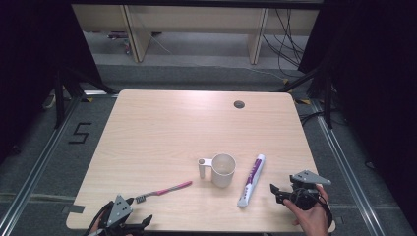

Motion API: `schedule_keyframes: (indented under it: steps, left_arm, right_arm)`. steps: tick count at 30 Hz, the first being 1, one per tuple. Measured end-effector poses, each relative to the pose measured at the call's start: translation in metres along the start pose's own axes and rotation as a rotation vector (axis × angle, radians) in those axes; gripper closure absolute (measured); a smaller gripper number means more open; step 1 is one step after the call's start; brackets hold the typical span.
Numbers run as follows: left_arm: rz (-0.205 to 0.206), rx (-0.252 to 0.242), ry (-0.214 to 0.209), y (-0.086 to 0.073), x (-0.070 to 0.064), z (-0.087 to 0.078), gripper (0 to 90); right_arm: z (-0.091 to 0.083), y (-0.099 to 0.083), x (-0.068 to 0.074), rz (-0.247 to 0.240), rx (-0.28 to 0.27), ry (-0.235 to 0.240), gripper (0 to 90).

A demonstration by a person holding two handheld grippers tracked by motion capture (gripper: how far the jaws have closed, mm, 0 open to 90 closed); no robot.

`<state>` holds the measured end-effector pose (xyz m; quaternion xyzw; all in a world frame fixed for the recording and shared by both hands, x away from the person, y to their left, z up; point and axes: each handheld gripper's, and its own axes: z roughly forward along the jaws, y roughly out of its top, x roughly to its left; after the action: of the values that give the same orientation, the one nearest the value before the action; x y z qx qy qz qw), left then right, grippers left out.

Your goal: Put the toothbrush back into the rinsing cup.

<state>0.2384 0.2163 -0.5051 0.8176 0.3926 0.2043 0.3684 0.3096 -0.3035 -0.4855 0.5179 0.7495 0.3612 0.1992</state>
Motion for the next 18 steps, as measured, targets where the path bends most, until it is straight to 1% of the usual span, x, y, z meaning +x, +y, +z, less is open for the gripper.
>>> schedule_keyframes:
  steps: [3, 4, 5, 6, 7, 8, 9, 10, 11, 12, 13, 14, 15, 16, 17, 18]
  left_arm:
    - [0.000, 0.000, -0.001, 0.0000, 0.0001, -0.0005, 16.6]
    - [-0.003, -0.002, 0.000, 0.0000, 0.0003, -0.0006, 16.7]
    - [-0.003, -0.002, 0.000, 0.0000, 0.0003, -0.0006, 16.7]
    - [-0.008, -0.012, -0.004, -0.0002, 0.0002, -0.0001, 16.7]
    - [-0.008, -0.013, -0.012, -0.0001, 0.0002, -0.0004, 17.8]
    - [-0.013, -0.011, -0.015, 0.0001, -0.0007, -0.0013, 22.0]
    - [-0.015, -0.016, -0.025, 0.0003, -0.0007, -0.0012, 22.0]
    - [-0.018, -0.016, -0.023, 0.0009, -0.0011, -0.0017, 25.1]
    - [-0.022, -0.032, -0.039, 0.0015, -0.0018, -0.0029, 29.9]
    - [-0.022, -0.032, -0.039, 0.0015, -0.0018, -0.0029, 34.3]
    - [-0.002, -0.029, -0.039, 0.0017, -0.0009, -0.0041, 34.3]
    - [-0.041, -0.066, -0.050, 0.0018, -0.0048, -0.0031, 36.4]
    - [-0.029, -0.062, -0.050, 0.0017, -0.0044, -0.0042, 40.6]
    - [-0.027, -0.065, -0.054, 0.0017, -0.0049, -0.0041, 43.6]
    - [-0.027, -0.065, -0.054, 0.0017, -0.0049, -0.0041, 48.0]
    - [-0.021, -0.067, -0.056, 0.0016, -0.0053, -0.0043, 48.0]
  right_arm:
    - [-0.0004, 0.0004, 0.0003, 0.002, 0.000, 0.002, 19.0]
    - [0.0005, 0.0002, -0.0007, -0.010, -0.018, -0.007, 19.1]
    - [0.0005, 0.0002, -0.0007, -0.010, -0.018, -0.007, 19.1]
    - [0.0005, 0.0002, 0.0001, 0.002, -0.007, 0.003, 19.4]
    - [0.0001, 0.0003, -0.0001, -0.003, 0.000, 0.004, 19.6]
    - [0.0024, 0.0002, -0.0026, -0.044, -0.024, 0.006, 19.9]
    - [0.0024, 0.0002, -0.0026, -0.044, -0.024, 0.006, 19.9]
    - [0.0030, 0.0003, -0.0032, -0.062, -0.028, 0.009, 20.5]
    - [0.0040, 0.0002, -0.0021, -0.051, -0.017, 0.008, 20.7]
    - [0.0040, 0.0002, -0.0021, -0.051, -0.017, 0.008, 20.7]
    - [0.0046, 0.0005, -0.0018, -0.049, -0.014, 0.003, 20.8]
    - [0.0035, 0.0000, -0.0025, -0.057, -0.015, 0.003, 20.8]
    - [0.0030, -0.0003, -0.0003, -0.025, -0.011, 0.016, 21.0]
    - [0.0030, -0.0003, 0.0000, -0.020, -0.008, 0.018, 21.3]
    - [0.0033, 0.0001, -0.0024, -0.054, -0.019, 0.013, 21.5]
    - [0.0033, 0.0001, -0.0024, -0.054, -0.019, 0.013, 21.5]
